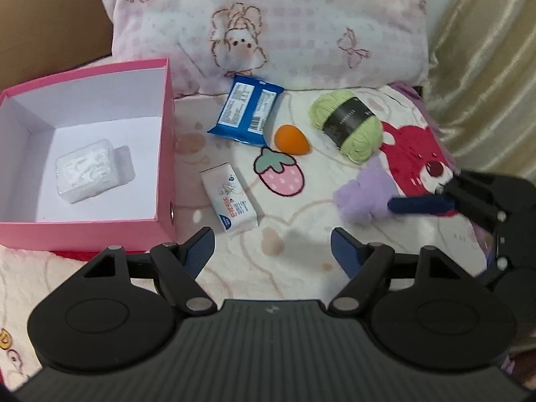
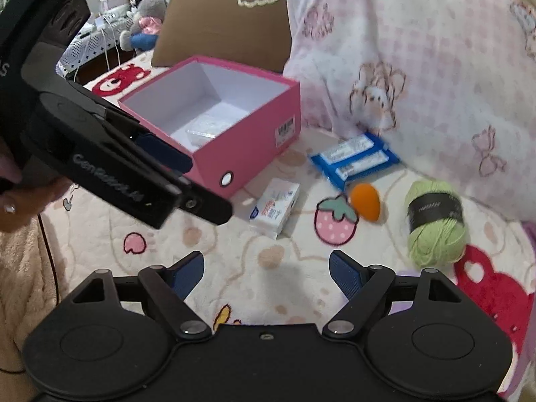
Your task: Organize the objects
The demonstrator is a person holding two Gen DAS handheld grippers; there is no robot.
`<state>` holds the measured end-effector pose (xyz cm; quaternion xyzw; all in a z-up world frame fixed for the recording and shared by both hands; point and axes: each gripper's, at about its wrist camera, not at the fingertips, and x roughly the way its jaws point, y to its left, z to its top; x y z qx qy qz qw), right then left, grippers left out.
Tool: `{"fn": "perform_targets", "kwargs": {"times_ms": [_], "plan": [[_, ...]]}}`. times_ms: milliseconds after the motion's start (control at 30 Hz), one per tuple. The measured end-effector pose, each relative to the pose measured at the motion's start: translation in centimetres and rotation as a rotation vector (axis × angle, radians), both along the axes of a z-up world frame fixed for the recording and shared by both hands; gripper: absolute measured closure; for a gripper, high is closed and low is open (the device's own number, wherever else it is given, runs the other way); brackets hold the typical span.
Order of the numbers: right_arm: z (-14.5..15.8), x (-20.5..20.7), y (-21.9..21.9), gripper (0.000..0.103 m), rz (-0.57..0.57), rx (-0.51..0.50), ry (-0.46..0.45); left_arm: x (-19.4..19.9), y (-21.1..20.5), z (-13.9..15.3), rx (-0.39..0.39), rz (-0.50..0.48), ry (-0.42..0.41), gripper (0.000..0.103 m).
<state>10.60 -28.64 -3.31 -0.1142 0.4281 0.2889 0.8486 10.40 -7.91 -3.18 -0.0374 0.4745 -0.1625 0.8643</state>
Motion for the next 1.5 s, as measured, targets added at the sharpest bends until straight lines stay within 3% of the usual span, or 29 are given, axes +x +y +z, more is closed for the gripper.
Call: {"fn": "perform_targets", "kwargs": {"times_ms": [133, 367, 633, 833, 1033, 1200, 1367, 1500], "plan": [[-1.0, 0.3, 0.7, 0.02, -0.008, -0.002, 0.024, 0.6, -0.2, -1.7, 0.019, 0.042, -0.032, 0.028], [-2.1, 0.0, 2.2, 0.025, 0.036, -0.03, -0.032, 0.5, 0.0, -3.3, 0.053, 0.074, -0.122, 0.028], [-3.3, 0.2, 2.8, 0.024, 0.015, -0.006, -0.189, 1.1, 0.6, -5.1, -0.044, 0.074, -0.104, 0.029], [-6.1, 1.4, 3.9, 0.03, 0.037, -0.067, -0.148, 1.4, 0.9, -6.8, -0.103, 0.112, -0.086, 0.034], [-8.0, 1.5, 4.0, 0.033, -0.003, 0.011, -0.152, 1.0, 0.8, -8.4, -0.108, 0.128, -0.115, 0.034], [-9.3, 1.3, 4.0, 0.033, -0.111, 0.083, -0.127, 1.4, 0.8, -9.8, -0.108, 0.135, -0.117, 0.047], [-10.4, 1.9, 4.3, 0.036, -0.077, 0.049, -0.132, 1.6, 1.0, -10.7, -0.153, 0.105, -0.149, 0.048], [-10.9, 1.6, 5.8, 0.04, -0.018, -0.051, -0.216, 2.1, 0.5, -11.0, -0.138, 0.111, -0.159, 0.049]]}}
